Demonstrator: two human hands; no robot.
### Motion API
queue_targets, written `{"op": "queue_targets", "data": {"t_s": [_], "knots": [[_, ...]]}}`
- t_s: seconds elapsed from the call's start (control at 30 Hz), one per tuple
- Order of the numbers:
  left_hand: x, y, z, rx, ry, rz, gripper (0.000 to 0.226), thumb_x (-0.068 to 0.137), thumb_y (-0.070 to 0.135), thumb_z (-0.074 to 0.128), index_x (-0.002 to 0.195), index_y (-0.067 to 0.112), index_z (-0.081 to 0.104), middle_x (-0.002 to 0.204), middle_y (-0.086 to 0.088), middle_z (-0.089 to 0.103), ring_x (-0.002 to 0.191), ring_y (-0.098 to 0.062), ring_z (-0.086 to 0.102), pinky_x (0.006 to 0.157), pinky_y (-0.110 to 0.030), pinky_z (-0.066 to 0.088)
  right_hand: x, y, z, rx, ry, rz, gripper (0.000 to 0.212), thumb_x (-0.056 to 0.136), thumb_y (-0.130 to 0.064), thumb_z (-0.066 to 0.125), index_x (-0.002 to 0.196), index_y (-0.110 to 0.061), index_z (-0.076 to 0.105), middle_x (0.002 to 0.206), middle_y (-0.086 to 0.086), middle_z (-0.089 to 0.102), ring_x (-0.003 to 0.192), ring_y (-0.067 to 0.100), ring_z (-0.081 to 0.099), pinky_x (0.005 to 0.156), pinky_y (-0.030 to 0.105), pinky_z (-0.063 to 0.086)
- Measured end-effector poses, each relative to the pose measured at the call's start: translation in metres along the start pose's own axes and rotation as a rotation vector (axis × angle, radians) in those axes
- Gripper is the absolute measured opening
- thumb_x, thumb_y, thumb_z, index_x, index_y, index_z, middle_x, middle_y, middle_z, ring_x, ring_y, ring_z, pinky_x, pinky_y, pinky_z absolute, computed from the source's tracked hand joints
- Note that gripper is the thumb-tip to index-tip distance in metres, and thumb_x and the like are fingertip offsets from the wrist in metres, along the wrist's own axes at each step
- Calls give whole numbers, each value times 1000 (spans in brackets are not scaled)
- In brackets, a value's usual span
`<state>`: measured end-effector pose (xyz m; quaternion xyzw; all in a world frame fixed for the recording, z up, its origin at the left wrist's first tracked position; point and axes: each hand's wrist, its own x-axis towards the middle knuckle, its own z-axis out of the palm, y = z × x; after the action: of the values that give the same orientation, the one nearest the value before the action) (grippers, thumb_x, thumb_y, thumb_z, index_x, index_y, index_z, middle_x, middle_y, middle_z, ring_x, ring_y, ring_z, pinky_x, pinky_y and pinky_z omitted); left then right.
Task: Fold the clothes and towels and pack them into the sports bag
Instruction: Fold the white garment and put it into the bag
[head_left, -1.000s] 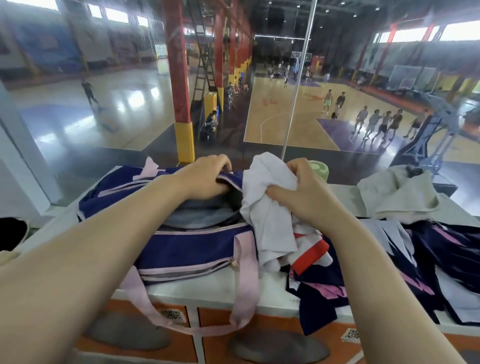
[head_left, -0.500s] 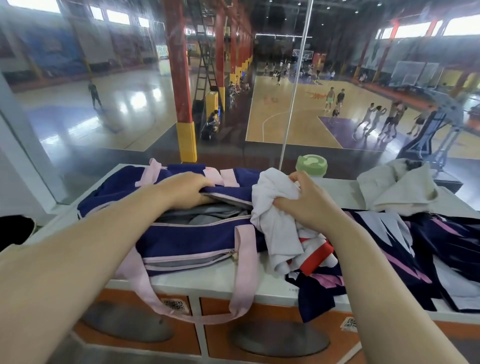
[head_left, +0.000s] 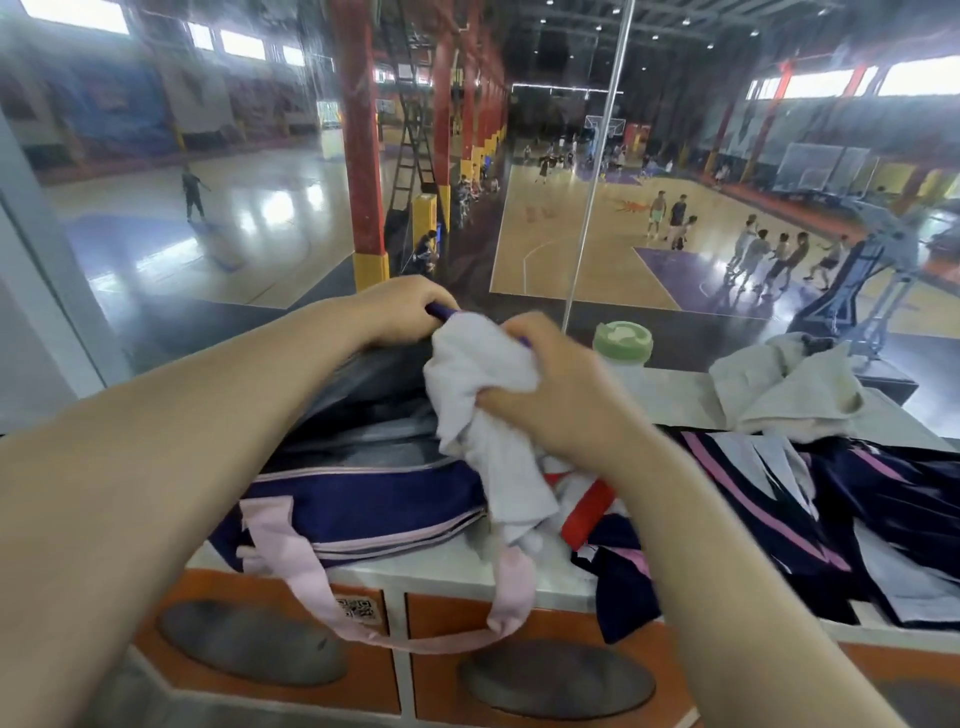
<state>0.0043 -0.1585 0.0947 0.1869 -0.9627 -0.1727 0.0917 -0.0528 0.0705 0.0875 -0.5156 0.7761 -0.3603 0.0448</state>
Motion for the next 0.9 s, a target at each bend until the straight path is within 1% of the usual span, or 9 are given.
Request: {"op": "queue_targets", "data": {"t_s": [0.07,0.17,0.27,0.4,0.47,0.57,0.63,0.8,0.9], "knots": [[0,6,-7,31,66,16,28,88,8,55,109,20,70,109,1,68,102,-20,59,94,-40,46,-1,0,29,-239,-9,-45,48,88,-34,57,132,-33,38,111,-2,63,98,26,62,77,38,50],[1,9,-17,92,152,10,43,83,-1,47,108,24,71,110,1,68,103,-22,59,95,-44,47,-4,8,69,-620,-28,-113,50,89,-20,54,135,-29,37,114,4,63,99,32,64,67,33,39],[-1,13,-25,146,236,-30,48,79,-3,43,103,28,71,107,3,68,101,-23,59,91,-45,49,-8,6,89,-745,-177,-139,47,89,-15,53,135,-19,42,118,9,61,105,32,63,67,32,33],[1,14,-31,54,388,-117,41,81,-2,46,98,26,71,108,2,66,101,-22,58,93,-40,48,-6,-2,98,-853,-248,-214,49,92,-18,54,140,-20,41,128,11,55,116,33,54,74,33,37],[1,11,-31,5,300,-130,41,82,-2,45,100,24,71,109,0,66,103,-22,58,94,-37,48,-8,-3,97,-891,-313,-213,54,93,-20,54,144,-20,36,133,13,50,120,35,49,81,35,40],[-1,3,-28,-5,45,-112,32,86,4,54,104,27,69,108,2,66,106,-21,59,98,-37,46,-10,-1,88,-889,-351,-220,55,90,-22,59,141,-21,39,131,13,51,118,35,52,75,34,36],[-3,-1,-27,-33,-48,-85,25,86,14,64,101,34,67,104,9,65,104,-16,60,99,-36,46,-6,-1,81,-823,-312,-213,54,89,-26,60,139,-20,40,127,11,57,114,34,57,73,34,37],[0,2,-22,-129,-54,-34,25,88,15,63,100,37,66,109,9,66,104,-12,61,100,-36,47,16,-18,72,-816,-88,-286,51,88,-16,57,134,-19,35,118,7,60,103,31,60,66,34,34],[3,1,-16,-145,3,-10,27,89,12,60,100,36,66,108,7,65,105,-12,60,102,-39,46,28,-23,87,-954,-55,-439,39,92,-8,35,129,-15,43,120,14,57,100,34,60,64,35,35]]}}
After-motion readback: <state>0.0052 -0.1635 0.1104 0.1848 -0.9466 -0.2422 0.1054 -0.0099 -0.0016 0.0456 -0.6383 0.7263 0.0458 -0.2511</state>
